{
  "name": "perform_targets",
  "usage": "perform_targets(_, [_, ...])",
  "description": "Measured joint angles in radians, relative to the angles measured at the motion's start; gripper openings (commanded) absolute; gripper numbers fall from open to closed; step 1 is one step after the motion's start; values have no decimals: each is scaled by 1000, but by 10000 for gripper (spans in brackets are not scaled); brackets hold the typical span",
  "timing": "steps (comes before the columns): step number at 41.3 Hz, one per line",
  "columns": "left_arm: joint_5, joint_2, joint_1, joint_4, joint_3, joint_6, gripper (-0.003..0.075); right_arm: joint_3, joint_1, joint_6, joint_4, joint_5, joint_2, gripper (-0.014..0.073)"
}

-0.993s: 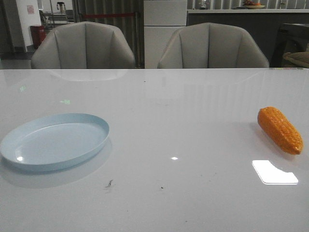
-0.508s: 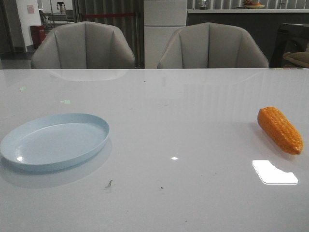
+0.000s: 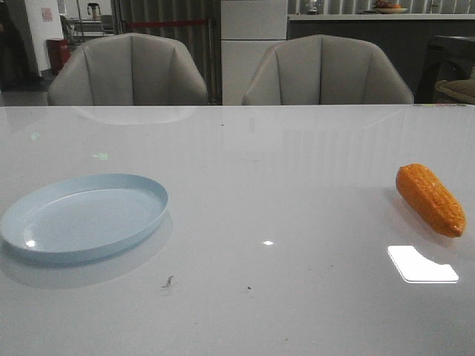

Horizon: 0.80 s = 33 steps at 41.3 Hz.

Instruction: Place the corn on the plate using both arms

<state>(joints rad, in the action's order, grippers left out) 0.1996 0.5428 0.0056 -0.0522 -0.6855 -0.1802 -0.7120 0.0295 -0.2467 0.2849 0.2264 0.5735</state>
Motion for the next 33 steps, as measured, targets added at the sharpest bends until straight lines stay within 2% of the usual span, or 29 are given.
perform_targets(14, [205,189,0,0,-4,0,96,-11,0,0,-2,39,249,57])
perform_targets(25, [248,300,0,76,-4,0,102,-11,0,0,-2,150,333,62])
perform_targets(29, [250,336,0,95,-4,0,124,-13,0,0,-2,227,368,171])
perform_targets(33, [255,365,-2,102,-4,0,251,-13,0,0,-2,285,402,387])
